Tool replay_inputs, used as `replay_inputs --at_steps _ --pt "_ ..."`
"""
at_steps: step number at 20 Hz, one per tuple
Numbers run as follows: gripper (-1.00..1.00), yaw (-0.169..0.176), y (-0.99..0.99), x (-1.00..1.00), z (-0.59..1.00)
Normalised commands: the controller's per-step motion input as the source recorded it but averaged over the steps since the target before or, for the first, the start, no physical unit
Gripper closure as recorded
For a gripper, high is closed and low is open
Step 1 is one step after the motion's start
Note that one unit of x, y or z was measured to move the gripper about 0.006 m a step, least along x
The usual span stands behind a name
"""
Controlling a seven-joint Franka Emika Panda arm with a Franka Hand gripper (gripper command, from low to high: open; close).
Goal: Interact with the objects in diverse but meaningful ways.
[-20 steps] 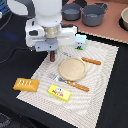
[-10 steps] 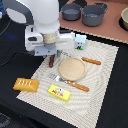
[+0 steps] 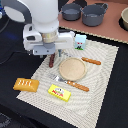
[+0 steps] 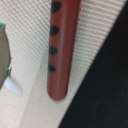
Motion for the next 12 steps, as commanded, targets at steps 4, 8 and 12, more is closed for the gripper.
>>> replay_inputs --at_steps 4,8,12 --pt "-1.0 0.061 -0.22 -0.4 0.68" --pt "-1.0 0.079 -0.55 -0.33 0.11" --pt "-1.0 0.111 -0.66 -0.16 0.0"
